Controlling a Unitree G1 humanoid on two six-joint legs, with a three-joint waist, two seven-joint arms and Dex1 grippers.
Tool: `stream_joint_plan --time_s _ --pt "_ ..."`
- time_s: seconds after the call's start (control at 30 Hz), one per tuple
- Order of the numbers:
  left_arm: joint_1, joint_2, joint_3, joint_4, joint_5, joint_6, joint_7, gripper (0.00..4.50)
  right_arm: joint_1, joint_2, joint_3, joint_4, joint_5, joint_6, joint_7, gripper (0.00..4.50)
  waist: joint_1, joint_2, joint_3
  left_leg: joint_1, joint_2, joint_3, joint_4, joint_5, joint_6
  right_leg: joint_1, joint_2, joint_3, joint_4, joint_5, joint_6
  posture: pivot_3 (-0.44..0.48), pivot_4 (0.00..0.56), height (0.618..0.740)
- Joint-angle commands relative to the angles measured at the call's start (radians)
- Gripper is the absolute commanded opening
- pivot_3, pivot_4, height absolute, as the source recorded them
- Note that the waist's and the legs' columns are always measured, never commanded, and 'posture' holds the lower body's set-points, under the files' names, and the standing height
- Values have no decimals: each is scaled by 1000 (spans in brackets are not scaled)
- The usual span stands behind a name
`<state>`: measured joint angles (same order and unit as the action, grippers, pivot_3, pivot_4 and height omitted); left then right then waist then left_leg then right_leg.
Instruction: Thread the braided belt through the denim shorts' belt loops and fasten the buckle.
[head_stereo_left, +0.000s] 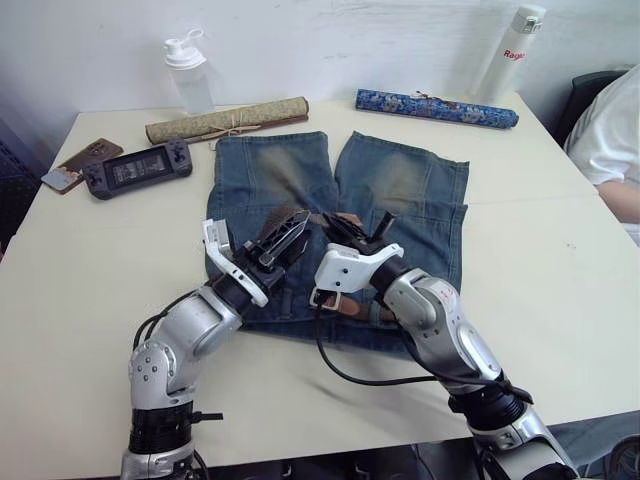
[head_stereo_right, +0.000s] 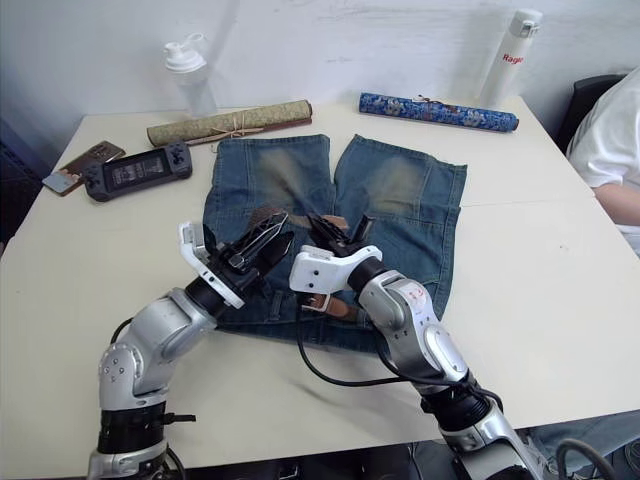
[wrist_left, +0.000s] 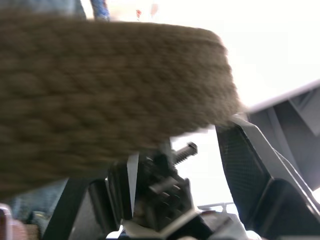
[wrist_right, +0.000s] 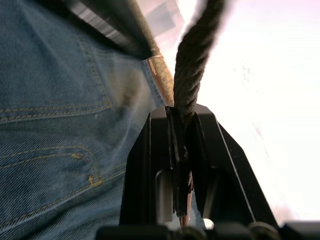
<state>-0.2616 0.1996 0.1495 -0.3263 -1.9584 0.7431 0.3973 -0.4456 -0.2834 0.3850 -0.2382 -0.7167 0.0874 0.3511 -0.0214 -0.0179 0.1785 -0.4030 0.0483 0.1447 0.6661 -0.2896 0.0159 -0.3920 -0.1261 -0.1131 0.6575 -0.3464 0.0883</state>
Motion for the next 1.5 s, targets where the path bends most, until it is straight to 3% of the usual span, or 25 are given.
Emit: stream_joint_plan --time_s 0.03,0.17,0.33,0.63,0.73,0.87,1.17,1.3,1.5 --pt "5 22 -14 -46 -14 26 -6 2610 -10 15 -4 -10 -4 0 -19 0 -1 0 0 0 0 0 0 0 0 0 0 0 0 0 0 0 150 717" --pt "15 47 -15 -44 -14 21 9 2610 -25 20 -2 1 -11 -2 -24 0 -2 0 0 0 1 0 -1 0 0 0 1 0 -1 0 0 0 150 717" --pt "-11 -9 -2 -13 -14 -70 110 2610 -26 13 16 -2 -23 -44 -33 0 -1 0 0 0 1 0 -1 0 0 0 0 0 -1 0 0 0 150 717" --pt "-20 -64 7 -20 -14 -105 179 2610 -16 13 19 -5 -38 -57 -32 0 0 -1 1 0 0 0 -1 0 0 0 1 0 -2 0 0 0 150 717" --pt "-19 -73 11 -21 -14 -106 187 1826 -14 16 16 -8 -41 -56 -33 0 0 -1 1 0 0 0 -1 0 0 0 1 0 -2 0 0 0 150 717" --pt "-17 -80 22 -19 -14 -100 185 35 -10 18 11 -9 -44 -52 -35 0 0 -1 1 0 0 0 -1 0 0 0 1 0 -2 0 0 0 150 717" --pt "-28 -70 39 17 -14 -57 152 35 -2 32 -2 -20 -2 -46 -15 0 0 -1 1 0 0 0 -1 0 0 0 1 0 -2 0 0 0 150 717" --pt "-36 -59 46 36 -14 -25 123 0 5 45 -19 -34 39 -33 -5 1623 0 -1 1 0 1 0 -1 0 0 0 1 0 -2 0 0 0 150 717" --pt "-49 -19 40 68 -14 14 88 0 16 46 -68 -65 154 3 39 4456 0 -2 1 0 1 0 -2 0 0 0 1 0 -2 0 0 0 150 717"
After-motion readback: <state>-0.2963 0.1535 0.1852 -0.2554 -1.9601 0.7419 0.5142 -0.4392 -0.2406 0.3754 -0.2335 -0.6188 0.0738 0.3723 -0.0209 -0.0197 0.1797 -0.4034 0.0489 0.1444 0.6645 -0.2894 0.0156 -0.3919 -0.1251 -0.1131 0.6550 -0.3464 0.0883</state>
